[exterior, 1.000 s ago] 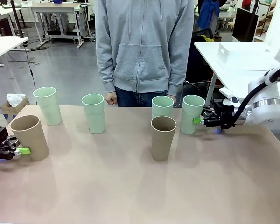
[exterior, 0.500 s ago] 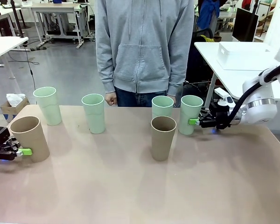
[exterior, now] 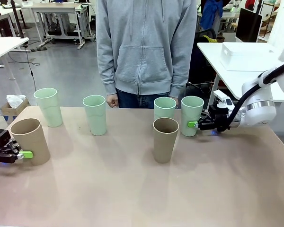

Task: Stack the cups and store them in the basket.
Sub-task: Pick up two Reusable plastic cups , one in each hand.

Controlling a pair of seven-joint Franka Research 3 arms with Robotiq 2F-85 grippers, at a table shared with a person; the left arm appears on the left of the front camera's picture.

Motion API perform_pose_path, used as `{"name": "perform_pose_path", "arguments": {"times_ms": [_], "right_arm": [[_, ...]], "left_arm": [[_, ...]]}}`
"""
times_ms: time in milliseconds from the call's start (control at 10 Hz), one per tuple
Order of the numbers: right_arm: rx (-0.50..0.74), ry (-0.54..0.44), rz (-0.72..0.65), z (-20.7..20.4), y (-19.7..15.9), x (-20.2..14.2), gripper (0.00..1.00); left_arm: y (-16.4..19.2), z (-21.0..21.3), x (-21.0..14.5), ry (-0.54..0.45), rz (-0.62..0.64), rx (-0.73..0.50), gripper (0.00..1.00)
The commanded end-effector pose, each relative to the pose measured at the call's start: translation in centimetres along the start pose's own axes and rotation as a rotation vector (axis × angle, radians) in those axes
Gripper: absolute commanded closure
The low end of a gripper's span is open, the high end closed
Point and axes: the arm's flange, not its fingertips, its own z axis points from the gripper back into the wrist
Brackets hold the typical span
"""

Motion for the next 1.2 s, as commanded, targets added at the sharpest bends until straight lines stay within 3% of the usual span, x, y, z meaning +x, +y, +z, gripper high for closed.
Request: {"name": "perform_pose_path", "arguments": {"times_ms": [0,400,500,600,700,800,900,1000,1100], "right_arm": [[-0.026,-0.013,0.014,-1.0,-0.6,0.3,0.00],[-0.025,-0.020,0.031,-0.4,-0.3,0.5,0.00],[-0.037,-0.026,0.031,-0.1,-0.1,0.5,0.20],[-0.039,-0.026,0.028,0.2,0.1,0.6,0.20],[-0.042,-0.027,0.024,0.3,0.1,0.6,0.40],[-0.042,-0.026,0.020,0.3,0.0,0.5,0.25],[-0.041,-0.023,0.023,0.3,0.1,0.4,0.60],[-0.044,-0.021,0.029,0.3,0.0,0.4,0.45],[-0.046,-0.009,0.045,0.3,0.2,0.3,0.80]], "left_arm": [[-0.9,-0.5,-0.7,-0.006,-0.051,0.018,0.00],[-1.0,-0.4,-0.5,-0.031,-0.057,0.032,0.00],[-1.1,-0.4,-0.5,-0.030,-0.057,0.033,0.19],[-1.1,-0.3,-0.5,-0.029,-0.058,0.038,0.19],[-1.2,-0.3,-0.5,-0.031,-0.056,0.036,0.38],[-1.2,-0.3,-0.5,-0.031,-0.057,0.041,0.21],[-1.3,-0.2,-0.5,-0.032,-0.068,0.048,0.57],[-1.3,-0.2,-0.5,-0.032,-0.077,0.049,0.40],[-1.3,-0.1,-0.3,-0.042,-0.088,0.066,0.76]]}}
